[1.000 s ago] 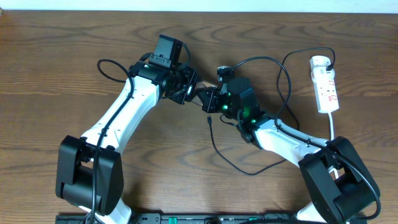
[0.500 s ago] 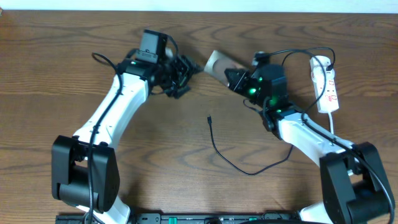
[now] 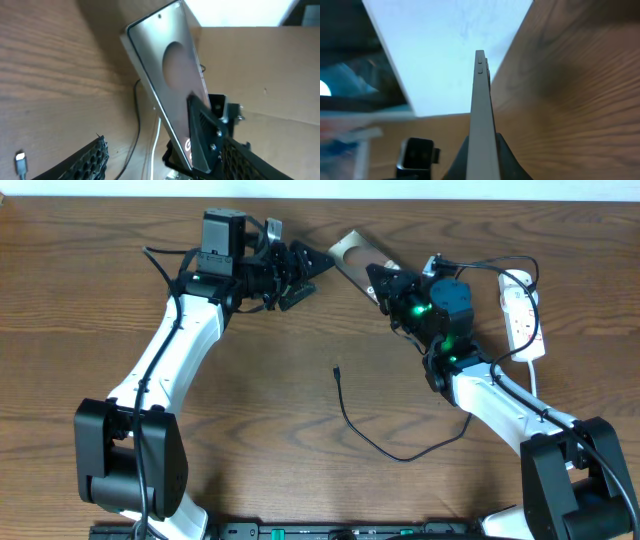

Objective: Plug charger to phone and switch on socket
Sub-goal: 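Raise the phone with both grippers, tilting it upward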

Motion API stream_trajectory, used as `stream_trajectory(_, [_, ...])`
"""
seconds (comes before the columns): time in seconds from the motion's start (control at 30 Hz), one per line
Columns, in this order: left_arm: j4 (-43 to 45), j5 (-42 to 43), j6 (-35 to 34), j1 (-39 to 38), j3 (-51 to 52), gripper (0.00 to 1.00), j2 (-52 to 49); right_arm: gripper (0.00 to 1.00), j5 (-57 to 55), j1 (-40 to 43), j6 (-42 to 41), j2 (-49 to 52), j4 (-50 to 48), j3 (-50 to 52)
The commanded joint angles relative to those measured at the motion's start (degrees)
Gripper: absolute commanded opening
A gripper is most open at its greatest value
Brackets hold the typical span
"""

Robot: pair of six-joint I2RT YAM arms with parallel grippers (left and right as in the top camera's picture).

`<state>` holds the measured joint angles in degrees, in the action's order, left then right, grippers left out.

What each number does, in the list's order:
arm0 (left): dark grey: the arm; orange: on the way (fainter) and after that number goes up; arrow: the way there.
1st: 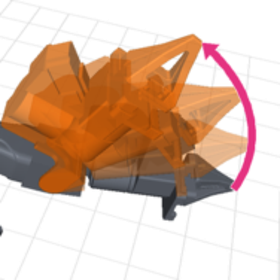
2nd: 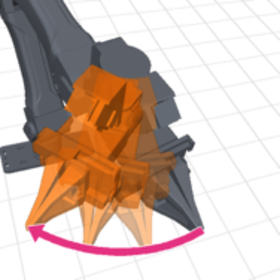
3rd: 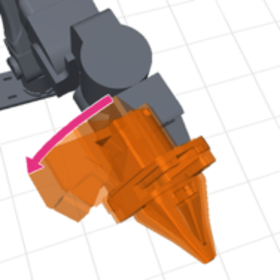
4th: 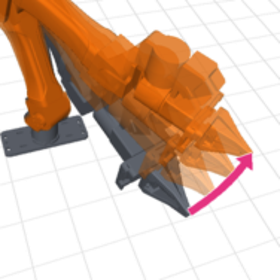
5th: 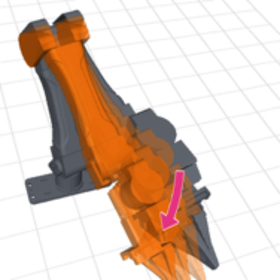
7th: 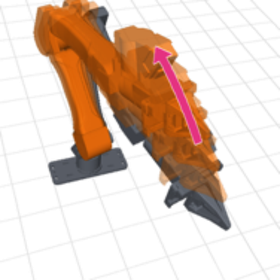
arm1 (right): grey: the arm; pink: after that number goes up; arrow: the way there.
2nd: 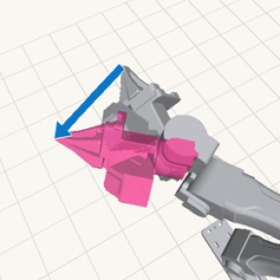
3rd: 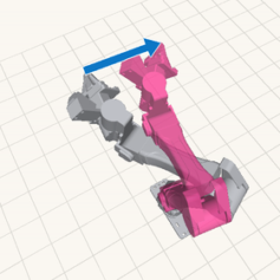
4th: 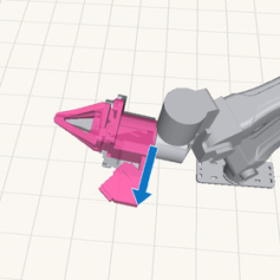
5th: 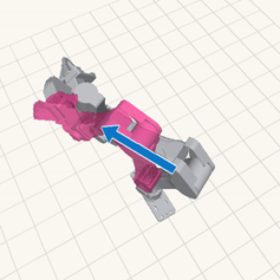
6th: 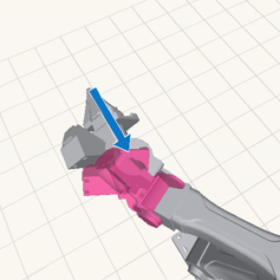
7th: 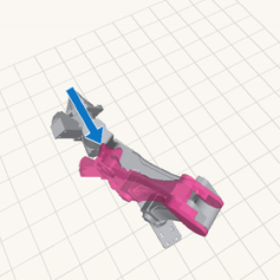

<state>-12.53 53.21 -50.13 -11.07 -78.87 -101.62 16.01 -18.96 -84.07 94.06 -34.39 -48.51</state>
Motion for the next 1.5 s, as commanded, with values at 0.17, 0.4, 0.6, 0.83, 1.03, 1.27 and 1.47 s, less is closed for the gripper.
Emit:
stream_trajectory(0.17, [2.84, 1.62, 1.22, 0.22, -0.87, 0.71, 1.27, 0.01, 1.70, -0.26, -13.22, -1.60, -5.51, -0.94])
stream_trajectory(0.4, [4.79, 1.60, -0.59, 0.22, -0.87, 0.70, 1.27, 0.01, 3.45, -2.32, -15.82, -1.60, -8.41, -0.94])
stream_trajectory(0.6, [7.72, 0.22, -1.86, -0.83, -0.87, 0.66, 1.27, 0.01, 3.67, -5.60, -18.14, -1.57, -8.52, -0.94])
stream_trajectory(0.83, [7.72, -3.65, -3.45, -1.95, -0.87, 0.53, 1.27, 0.01, 3.61, -6.75, -19.26, -1.57, -8.55, -0.94])
stream_trajectory(1.03, [9.07, -7.34, -5.97, -1.92, -0.87, 0.45, 1.27, 0.01, 4.07, -7.02, -20.76, -1.57, -8.70, -0.94])
stream_trajectory(1.27, [12.04, -12.76, -8.85, -1.99, -0.87, 0.42, 1.27, 0.01, 4.04, -8.39, -20.74, -1.57, -8.66, -0.94])
stream_trajectory(1.47, [16.26, -13.90, -10.21, -2.54, -0.87, 0.39, 1.27, 0.01, 3.98, -9.03, -20.74, -1.57, -8.66, -0.94])
